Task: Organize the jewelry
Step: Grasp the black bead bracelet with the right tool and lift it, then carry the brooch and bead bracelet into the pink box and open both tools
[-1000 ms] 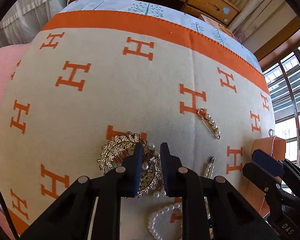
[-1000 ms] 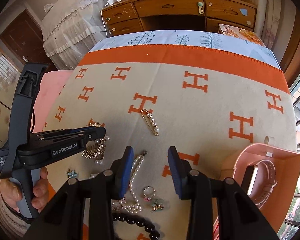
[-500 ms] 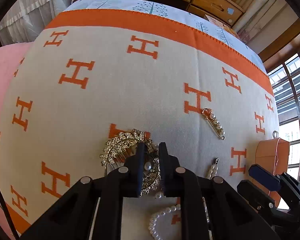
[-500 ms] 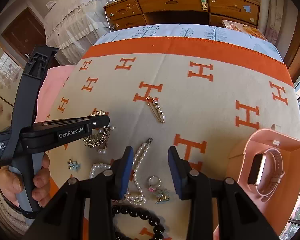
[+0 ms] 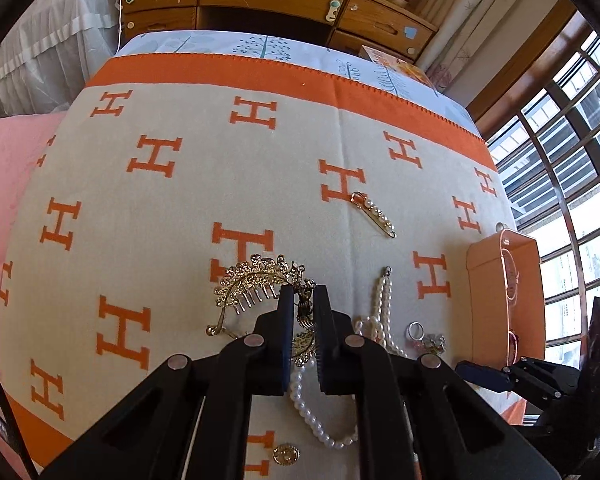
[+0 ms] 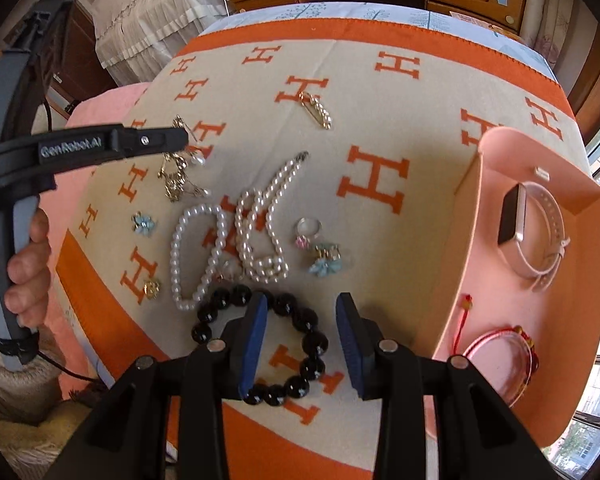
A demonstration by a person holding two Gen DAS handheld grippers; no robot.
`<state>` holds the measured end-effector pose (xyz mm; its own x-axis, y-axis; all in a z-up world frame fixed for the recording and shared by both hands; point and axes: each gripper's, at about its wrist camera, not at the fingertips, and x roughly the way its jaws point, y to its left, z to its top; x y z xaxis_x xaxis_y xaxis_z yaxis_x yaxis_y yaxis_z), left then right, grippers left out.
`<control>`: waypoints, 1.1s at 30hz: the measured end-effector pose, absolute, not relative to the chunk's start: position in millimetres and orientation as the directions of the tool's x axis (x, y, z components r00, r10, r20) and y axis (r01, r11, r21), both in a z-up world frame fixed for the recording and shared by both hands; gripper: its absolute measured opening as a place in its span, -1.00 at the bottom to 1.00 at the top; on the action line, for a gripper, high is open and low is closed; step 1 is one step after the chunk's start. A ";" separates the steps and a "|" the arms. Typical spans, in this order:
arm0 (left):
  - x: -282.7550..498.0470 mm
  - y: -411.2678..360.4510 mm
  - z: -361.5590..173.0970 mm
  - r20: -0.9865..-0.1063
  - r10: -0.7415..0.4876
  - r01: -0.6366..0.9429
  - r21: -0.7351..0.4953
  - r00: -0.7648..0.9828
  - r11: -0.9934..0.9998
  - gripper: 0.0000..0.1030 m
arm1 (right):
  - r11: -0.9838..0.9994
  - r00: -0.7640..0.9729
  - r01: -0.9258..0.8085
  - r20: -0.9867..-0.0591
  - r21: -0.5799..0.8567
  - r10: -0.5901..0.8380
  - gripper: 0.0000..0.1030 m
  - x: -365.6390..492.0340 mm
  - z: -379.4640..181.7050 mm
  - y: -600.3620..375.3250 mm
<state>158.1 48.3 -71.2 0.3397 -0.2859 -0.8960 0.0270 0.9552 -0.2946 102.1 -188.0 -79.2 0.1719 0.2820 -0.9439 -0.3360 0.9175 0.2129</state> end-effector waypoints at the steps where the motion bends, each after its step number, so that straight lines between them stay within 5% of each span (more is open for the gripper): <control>1: 155.3 49.3 -69.4 -0.893 -0.293 0.029 -0.302 0.341 0.953 -0.87 | 0.919 0.163 -0.340 -0.950 0.200 0.267 -0.34 98.8 -82.5 -187.9; 11: 137.2 48.1 -36.8 -0.860 -0.346 0.082 -0.341 0.376 0.937 -0.86 | 0.884 0.246 -0.466 -0.965 -0.040 0.087 -0.30 79.4 -95.2 -156.5; 15: 128.9 44.3 -22.1 -0.844 -0.359 0.107 -0.346 0.399 0.932 -0.86 | 0.864 0.245 -0.502 -0.964 -0.034 0.104 -0.33 76.0 -95.6 -151.8; 18: 123.6 42.0 -12.1 -0.834 -0.369 0.122 -0.351 0.411 0.928 -0.86 | 0.856 0.232 -0.516 -0.963 -0.001 0.139 -0.70 73.9 -94.6 -151.4; 28: 109.5 18.8 14.5 -0.815 -0.389 0.198 -0.336 0.430 0.921 -0.86 | 0.880 0.357 -0.450 -0.873 0.151 0.332 -0.71 54.0 -25.7 -186.3; 33: 105.4 -10.8 32.4 -0.798 -0.417 0.270 -0.326 0.435 0.906 -0.86 | 0.926 0.526 -0.362 -0.796 0.108 0.299 -0.71 47.6 25.8 -227.3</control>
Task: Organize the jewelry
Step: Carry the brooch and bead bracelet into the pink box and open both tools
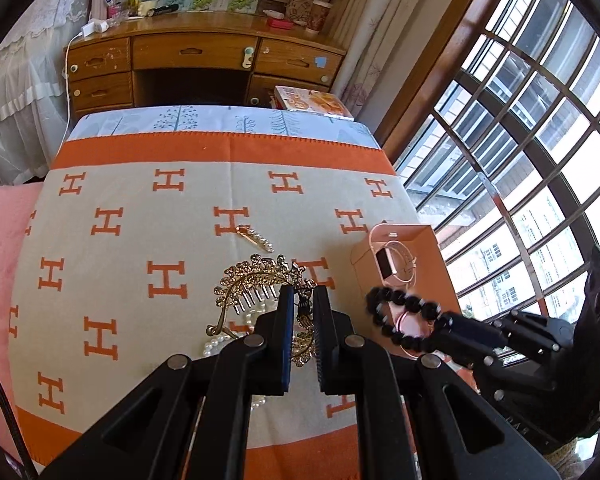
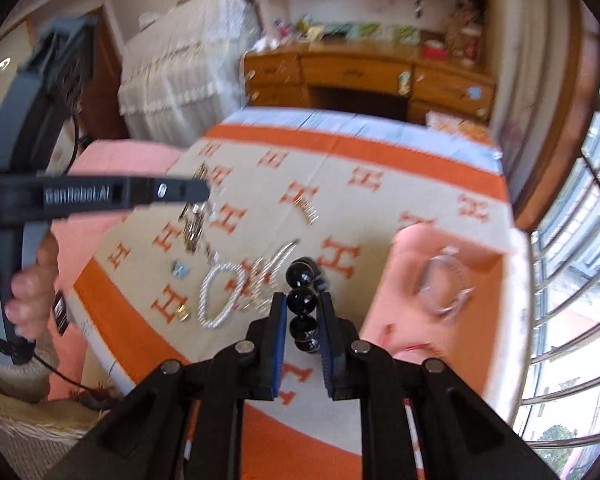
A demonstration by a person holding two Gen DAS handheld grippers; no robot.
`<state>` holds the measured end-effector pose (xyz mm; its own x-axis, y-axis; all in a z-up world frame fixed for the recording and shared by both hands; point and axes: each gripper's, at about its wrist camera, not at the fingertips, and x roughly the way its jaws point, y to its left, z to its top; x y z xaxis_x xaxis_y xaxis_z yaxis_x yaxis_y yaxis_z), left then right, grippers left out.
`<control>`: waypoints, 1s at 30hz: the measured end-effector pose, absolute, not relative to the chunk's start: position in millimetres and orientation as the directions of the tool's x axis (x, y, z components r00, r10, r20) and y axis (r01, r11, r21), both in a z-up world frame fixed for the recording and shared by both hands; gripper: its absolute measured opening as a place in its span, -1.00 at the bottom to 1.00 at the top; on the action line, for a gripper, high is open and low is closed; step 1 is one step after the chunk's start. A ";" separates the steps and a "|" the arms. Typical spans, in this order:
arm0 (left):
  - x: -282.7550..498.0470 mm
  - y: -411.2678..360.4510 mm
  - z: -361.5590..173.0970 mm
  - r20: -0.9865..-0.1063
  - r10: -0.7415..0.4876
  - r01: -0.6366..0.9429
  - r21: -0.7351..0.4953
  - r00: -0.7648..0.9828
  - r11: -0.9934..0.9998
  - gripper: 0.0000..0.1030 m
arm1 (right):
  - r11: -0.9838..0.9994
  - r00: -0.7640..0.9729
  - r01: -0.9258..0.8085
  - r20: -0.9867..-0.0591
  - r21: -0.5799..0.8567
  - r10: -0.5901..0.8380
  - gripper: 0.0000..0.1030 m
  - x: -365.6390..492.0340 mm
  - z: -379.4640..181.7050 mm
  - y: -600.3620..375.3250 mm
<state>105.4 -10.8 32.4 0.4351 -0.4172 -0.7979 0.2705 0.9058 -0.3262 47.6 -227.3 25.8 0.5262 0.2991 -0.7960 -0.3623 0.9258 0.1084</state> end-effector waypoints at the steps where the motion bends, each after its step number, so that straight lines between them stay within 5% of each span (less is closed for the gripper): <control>1: 104.5 -17.5 35.0 -0.795 -0.424 0.286 -0.325 0.433 0.901 -0.86 | 0.937 0.551 -0.335 -0.786 0.100 0.281 -0.71 47.2 31.9 -236.5; 8: 101.5 -77.0 50.8 -0.789 -0.459 0.400 -0.298 0.407 0.867 -0.86 | 0.978 0.574 -0.174 -0.795 0.116 0.197 -0.71 63.3 22.3 -293.7; 14: 105.0 -125.0 52.5 -0.799 -0.463 0.468 -0.264 0.384 0.843 -0.86 | 0.964 0.519 -0.182 -0.814 0.193 0.261 -0.71 60.4 -5.8 -303.2; 30: 125.5 -222.6 -12.4 -0.888 -0.403 0.547 -0.229 0.222 0.805 -0.86 | 0.974 0.490 0.060 -0.857 0.218 0.161 -0.68 57.1 -46.7 -358.6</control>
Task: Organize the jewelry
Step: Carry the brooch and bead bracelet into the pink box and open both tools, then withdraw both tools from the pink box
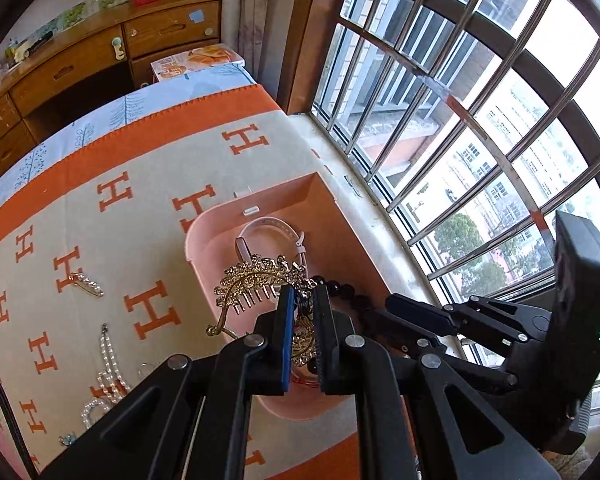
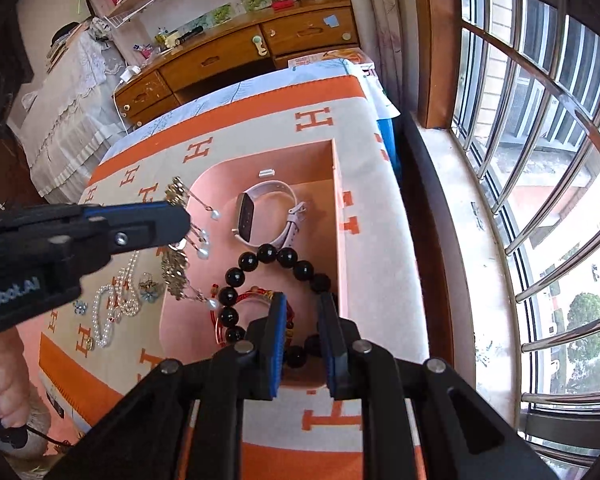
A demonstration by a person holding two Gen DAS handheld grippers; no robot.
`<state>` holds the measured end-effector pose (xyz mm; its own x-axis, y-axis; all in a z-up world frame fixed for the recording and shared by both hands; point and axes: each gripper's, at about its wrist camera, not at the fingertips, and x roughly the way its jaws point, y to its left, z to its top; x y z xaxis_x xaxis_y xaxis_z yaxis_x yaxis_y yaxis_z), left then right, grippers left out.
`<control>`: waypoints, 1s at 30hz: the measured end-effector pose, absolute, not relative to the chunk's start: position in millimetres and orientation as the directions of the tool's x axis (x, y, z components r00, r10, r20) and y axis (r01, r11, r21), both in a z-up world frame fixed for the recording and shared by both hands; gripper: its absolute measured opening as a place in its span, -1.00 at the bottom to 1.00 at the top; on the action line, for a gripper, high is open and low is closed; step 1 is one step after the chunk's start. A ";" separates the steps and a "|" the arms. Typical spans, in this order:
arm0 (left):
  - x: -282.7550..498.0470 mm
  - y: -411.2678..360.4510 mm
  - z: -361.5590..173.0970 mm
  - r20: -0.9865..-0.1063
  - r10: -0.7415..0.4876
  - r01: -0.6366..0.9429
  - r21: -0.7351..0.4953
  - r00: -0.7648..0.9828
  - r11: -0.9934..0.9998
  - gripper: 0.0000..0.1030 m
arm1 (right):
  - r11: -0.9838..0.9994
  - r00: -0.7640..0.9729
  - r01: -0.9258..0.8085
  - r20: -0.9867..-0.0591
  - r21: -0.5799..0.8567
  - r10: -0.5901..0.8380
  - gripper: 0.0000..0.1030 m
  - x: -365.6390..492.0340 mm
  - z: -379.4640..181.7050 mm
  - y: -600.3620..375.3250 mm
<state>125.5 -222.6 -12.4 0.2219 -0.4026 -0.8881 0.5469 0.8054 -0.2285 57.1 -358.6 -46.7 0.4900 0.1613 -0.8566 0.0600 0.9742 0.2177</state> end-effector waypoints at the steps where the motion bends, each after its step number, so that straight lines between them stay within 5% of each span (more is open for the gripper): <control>1: 126.0 -225.9 -16.6 -0.892 -0.399 0.549 -0.229 0.212 0.804 -0.86 | 0.974 0.502 0.063 -0.850 0.219 0.159 -0.68 54.2 -44.8 -360.2; 17: 124.2 -256.2 -49.0 -0.923 -0.355 0.589 -0.204 0.151 0.782 -0.86 | 0.964 0.558 0.086 -0.813 0.253 0.164 -0.68 43.4 -40.5 -370.4; 25: 120.2 -228.1 -30.6 -0.901 -0.371 0.560 -0.193 0.223 0.806 -0.48 | 0.962 0.555 0.066 -0.811 0.266 0.186 -0.68 42.8 -43.3 -365.0; 27: 116.0 -216.8 -26.8 -0.895 -0.373 0.547 -0.190 0.244 0.815 -0.20 | 0.961 0.551 0.055 -0.811 0.271 0.196 -0.68 42.5 -44.8 -361.1; 30: 108.5 -197.3 -22.8 -0.885 -0.366 0.523 -0.174 0.288 0.834 -0.06 | 0.960 0.546 0.036 -0.810 0.277 0.213 -0.68 40.5 -46.5 -352.8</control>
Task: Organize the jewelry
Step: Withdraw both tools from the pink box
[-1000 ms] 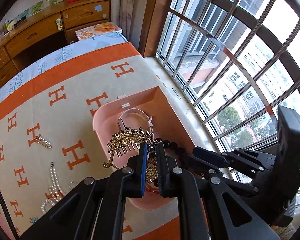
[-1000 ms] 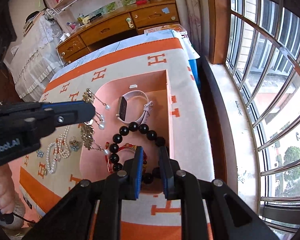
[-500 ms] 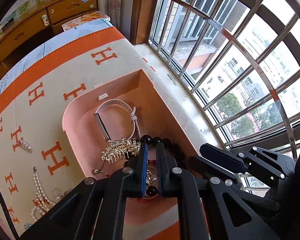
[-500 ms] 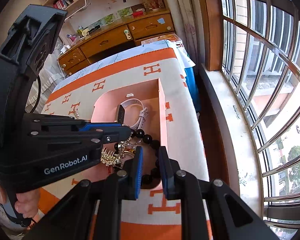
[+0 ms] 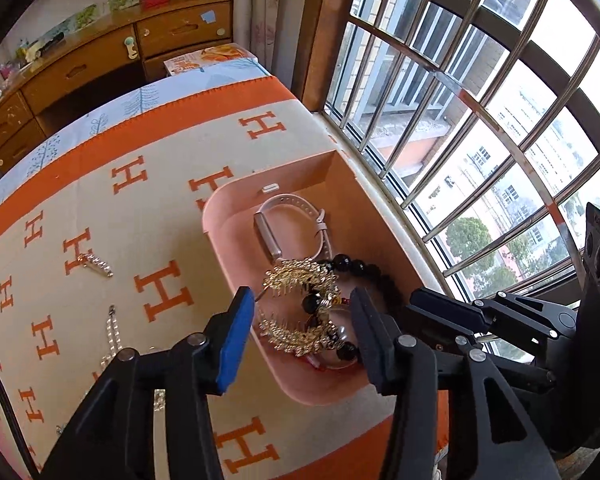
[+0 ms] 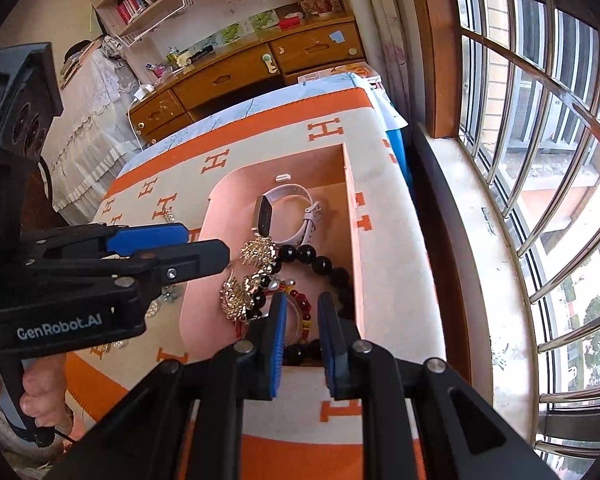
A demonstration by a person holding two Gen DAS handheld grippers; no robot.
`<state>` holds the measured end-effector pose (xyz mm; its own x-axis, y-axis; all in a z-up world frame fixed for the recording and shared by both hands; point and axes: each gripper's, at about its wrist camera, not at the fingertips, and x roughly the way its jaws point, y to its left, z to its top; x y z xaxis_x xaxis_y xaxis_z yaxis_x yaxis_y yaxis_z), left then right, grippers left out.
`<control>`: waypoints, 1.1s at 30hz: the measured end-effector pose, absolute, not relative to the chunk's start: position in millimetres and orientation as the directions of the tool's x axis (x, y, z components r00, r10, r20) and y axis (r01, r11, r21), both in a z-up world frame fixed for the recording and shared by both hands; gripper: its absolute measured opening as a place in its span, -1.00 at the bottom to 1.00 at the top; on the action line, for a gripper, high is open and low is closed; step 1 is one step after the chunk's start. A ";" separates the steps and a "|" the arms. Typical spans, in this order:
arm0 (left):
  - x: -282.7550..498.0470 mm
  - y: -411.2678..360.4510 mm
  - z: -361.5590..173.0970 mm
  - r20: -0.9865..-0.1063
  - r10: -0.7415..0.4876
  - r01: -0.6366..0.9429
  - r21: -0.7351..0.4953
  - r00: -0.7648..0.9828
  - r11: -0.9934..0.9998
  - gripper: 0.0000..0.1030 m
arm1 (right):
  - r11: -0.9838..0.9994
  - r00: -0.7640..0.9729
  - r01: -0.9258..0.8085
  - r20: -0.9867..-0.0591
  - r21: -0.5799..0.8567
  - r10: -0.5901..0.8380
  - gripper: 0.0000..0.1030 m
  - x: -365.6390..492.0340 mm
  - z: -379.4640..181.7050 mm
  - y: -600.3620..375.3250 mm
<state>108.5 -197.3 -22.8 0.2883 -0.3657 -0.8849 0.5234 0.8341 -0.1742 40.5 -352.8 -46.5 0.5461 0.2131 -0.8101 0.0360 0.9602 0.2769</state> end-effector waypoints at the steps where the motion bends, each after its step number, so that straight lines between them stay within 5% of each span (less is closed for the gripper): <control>1: 106.2 -189.6 -22.0 -0.883 -0.359 0.512 -0.167 0.302 0.842 -0.06 | 0.960 0.545 0.028 -0.810 0.277 0.218 -0.68 39.6 -46.3 -349.6; 11: 82.2 -107.1 -20.6 -0.869 -0.269 0.367 -0.111 0.416 0.924 -0.03 | 0.961 0.557 -0.052 -0.791 0.270 0.253 -0.68 25.3 -34.1 -317.3; 15: 73.0 -81.8 -14.2 -0.850 -0.242 0.321 -0.091 0.468 0.943 0.27 | 0.959 0.556 -0.083 -0.786 0.272 0.271 -0.68 24.1 -27.8 -301.1; 33: 42.3 12.5 -12.8 -0.813 -0.145 0.177 -0.052 0.564 0.983 0.44 | 0.938 0.526 -0.239 -0.778 0.253 0.344 -0.68 26.6 -11.8 -210.3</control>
<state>42.3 12.5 -12.8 0.5636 -0.1449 -0.8132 0.1772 0.9828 -0.0523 26.6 -210.3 -11.8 0.5264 0.3439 -0.7776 -0.2386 0.9375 0.2531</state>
